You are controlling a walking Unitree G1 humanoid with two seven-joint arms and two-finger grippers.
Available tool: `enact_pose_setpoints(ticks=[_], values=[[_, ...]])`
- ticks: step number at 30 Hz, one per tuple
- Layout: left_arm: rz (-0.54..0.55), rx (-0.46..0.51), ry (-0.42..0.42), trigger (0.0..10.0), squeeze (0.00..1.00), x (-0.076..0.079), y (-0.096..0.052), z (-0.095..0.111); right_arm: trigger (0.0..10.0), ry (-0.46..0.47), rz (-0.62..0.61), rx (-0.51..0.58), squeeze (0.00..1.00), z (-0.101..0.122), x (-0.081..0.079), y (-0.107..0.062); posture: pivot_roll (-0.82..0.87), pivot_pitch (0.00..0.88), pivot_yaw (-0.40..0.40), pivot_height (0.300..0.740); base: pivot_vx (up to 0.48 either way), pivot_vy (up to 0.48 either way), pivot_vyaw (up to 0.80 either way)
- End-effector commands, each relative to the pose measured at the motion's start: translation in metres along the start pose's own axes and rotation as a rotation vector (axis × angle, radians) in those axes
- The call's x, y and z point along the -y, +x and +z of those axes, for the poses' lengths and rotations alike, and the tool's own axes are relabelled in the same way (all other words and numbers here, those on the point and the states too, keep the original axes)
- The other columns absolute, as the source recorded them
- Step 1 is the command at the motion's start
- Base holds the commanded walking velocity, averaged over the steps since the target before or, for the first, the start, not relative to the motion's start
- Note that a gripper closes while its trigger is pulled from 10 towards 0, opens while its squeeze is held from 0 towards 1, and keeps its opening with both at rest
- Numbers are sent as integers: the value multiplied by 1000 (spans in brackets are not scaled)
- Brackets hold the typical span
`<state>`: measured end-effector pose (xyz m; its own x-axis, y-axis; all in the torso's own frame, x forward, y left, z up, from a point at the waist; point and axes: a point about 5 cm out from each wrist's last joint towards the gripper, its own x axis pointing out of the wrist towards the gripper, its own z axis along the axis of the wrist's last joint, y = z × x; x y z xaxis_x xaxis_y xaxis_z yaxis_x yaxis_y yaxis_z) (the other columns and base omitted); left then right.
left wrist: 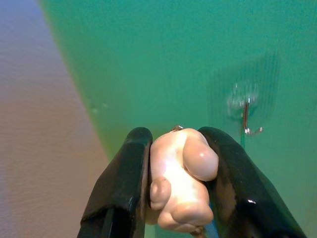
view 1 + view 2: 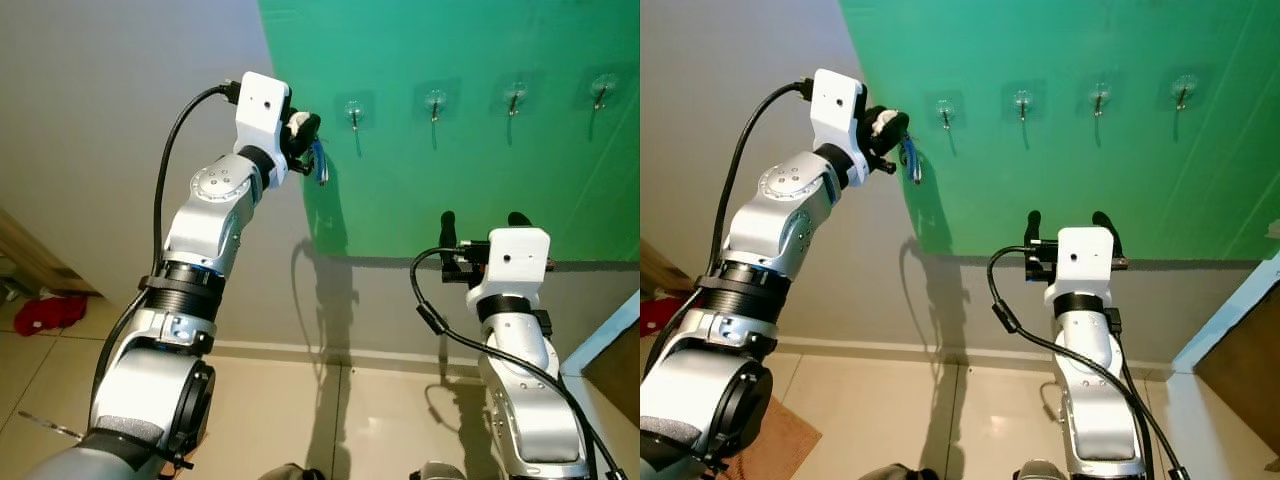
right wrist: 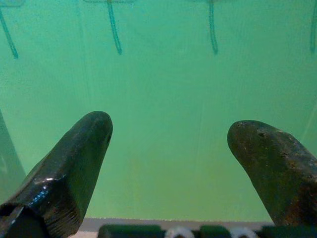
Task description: Hang keys on a hook
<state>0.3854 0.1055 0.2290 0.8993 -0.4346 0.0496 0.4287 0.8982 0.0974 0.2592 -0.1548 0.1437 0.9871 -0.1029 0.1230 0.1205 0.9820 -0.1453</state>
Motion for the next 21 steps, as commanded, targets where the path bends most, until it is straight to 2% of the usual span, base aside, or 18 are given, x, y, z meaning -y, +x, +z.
enact_pose_setpoints(ticks=[1,11,17,21], values=[[5,8,37,0,0,-8,2,5,10000,7,0,6,141,4,-5,-3,-183,69,214,740,0,0,0],[-5,24,71,0,0,-11,11,13,10000,15,-9,24,141,9,-7,-5,-193,69,232,740,0,0,0],[-29,46,61,0,0,-6,17,21,10000,9,-6,23,141,9,-7,-5,-198,70,220,740,0,0,0],[-50,86,32,0,0,6,23,28,10000,-24,28,19,141,8,-3,-6,-207,65,166,740,0,0,0]])
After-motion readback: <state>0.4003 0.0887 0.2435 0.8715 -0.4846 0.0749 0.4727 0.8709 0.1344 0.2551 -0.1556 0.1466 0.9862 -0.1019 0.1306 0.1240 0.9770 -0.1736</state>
